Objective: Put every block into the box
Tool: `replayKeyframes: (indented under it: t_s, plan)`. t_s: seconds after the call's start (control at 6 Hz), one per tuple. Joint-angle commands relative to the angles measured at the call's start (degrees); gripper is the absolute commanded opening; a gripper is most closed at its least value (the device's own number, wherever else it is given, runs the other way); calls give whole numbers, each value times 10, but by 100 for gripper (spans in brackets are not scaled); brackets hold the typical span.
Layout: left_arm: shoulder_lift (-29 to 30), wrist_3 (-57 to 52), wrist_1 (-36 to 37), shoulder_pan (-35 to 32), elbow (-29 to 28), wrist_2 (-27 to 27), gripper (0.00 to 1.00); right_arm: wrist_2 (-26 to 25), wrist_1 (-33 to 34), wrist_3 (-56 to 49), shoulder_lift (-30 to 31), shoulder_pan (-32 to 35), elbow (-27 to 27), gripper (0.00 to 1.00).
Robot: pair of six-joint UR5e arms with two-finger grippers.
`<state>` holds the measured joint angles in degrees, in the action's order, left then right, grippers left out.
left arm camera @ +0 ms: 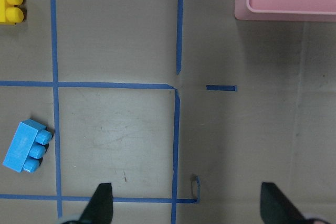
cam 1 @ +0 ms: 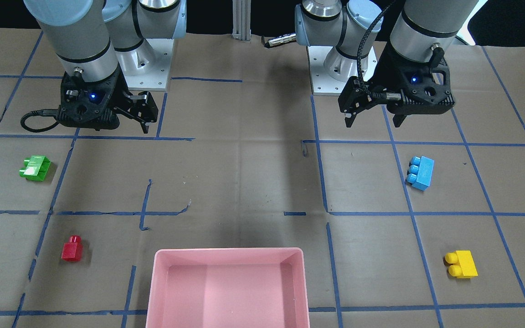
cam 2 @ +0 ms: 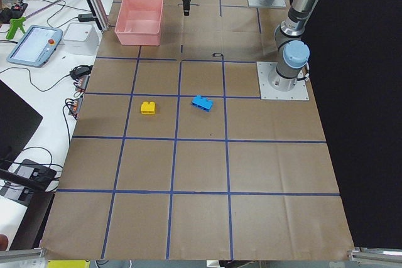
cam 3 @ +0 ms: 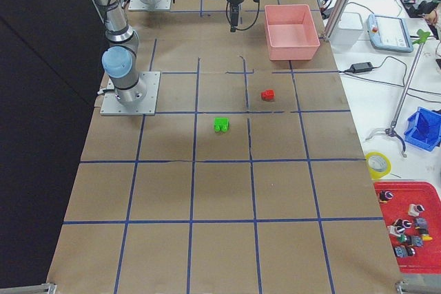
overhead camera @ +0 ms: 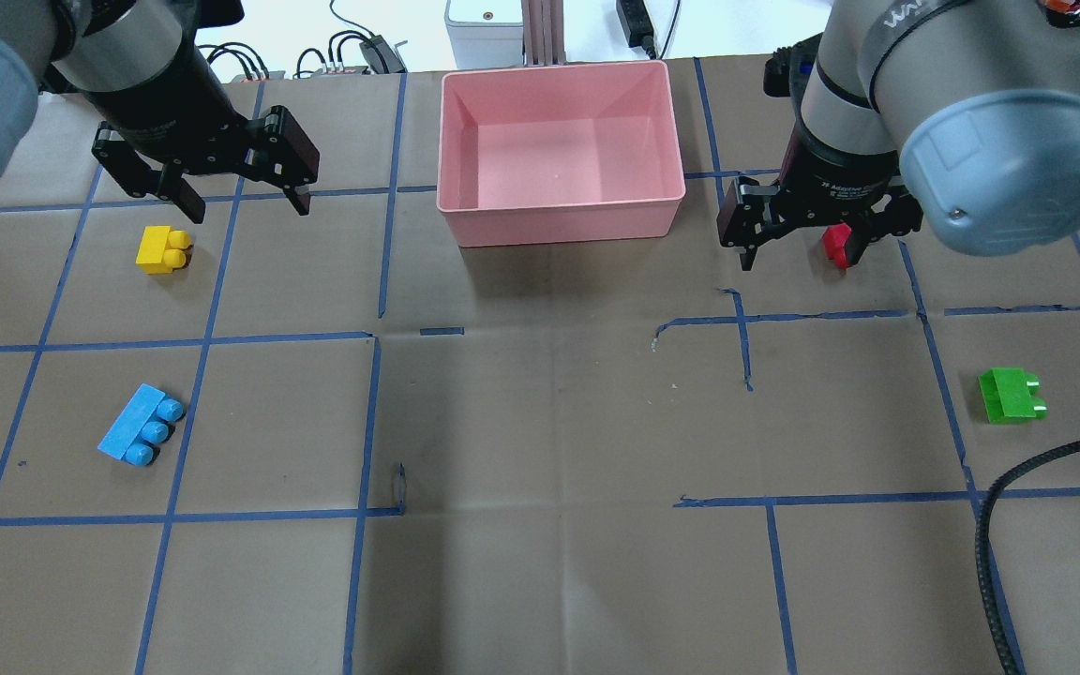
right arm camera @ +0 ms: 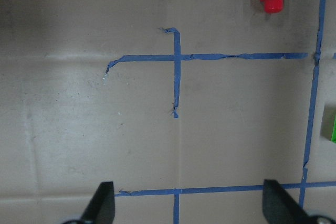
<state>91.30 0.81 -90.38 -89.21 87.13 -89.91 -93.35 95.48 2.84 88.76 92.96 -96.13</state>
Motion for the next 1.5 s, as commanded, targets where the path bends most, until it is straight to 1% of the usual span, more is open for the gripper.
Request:
replayKeyframes:
  t_s: [0.0,0.17,0.33,0.5,0.67,0.83,1.0,1.17,1.33]
  plan:
    - [-4,-4,-1,1,7,-3,100,-4,8,-73,5,-49,1,99]
    - [-7,-60,-1,9,11,-6,100,-3,18,-174,12,-132,1,99]
    - [-10,-116,-1,33,17,-7,100,1,23,-280,17,-214,0,98]
    - [-16,-208,0,96,30,-7,100,4,46,-344,9,-274,-1,96]
    - [-27,-298,-2,165,36,-20,100,6,72,-363,5,-310,-15,90]
    - [-33,-396,-2,216,53,-42,100,8,114,-364,-6,-353,-77,90]
    - [-35,-497,1,264,73,-55,100,6,269,-369,-9,-371,-158,90]
    - [-41,-570,3,319,86,-53,100,8,344,-378,-23,-374,-212,99]
    - [-48,-644,6,342,100,-50,100,10,343,-376,-31,-374,-229,100]
